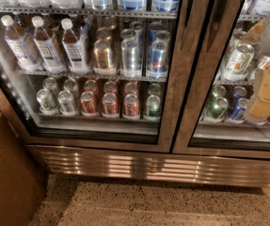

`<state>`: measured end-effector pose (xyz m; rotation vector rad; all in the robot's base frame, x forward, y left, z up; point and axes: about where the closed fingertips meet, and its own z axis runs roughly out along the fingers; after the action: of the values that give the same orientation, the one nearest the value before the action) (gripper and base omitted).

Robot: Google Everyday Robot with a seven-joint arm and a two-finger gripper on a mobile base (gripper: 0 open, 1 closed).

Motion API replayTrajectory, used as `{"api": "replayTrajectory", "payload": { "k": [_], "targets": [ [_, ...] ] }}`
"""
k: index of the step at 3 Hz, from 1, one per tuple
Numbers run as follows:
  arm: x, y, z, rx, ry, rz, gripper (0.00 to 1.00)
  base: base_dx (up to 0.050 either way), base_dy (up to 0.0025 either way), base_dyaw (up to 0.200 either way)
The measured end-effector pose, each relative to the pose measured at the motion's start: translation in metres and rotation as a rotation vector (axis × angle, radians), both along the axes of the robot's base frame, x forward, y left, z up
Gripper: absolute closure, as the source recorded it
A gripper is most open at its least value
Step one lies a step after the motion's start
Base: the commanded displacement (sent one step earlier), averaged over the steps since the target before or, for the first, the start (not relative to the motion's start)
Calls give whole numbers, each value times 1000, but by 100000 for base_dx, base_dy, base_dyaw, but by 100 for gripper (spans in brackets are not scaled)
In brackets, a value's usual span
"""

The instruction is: Open left fridge door

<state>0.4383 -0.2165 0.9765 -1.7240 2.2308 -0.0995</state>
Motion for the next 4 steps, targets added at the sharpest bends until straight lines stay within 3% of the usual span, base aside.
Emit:
{"api": "replayTrajectory", "payload": {
  "k": [1, 3, 4],
  "targets": [
    [2, 1, 2, 1, -4, -1, 0, 0, 0, 0],
    [6, 42, 8, -50, -17, 80, 0, 0, 0, 0],
    [6, 42, 10, -48, -23, 79, 0, 0, 0, 0]
  ]
}}
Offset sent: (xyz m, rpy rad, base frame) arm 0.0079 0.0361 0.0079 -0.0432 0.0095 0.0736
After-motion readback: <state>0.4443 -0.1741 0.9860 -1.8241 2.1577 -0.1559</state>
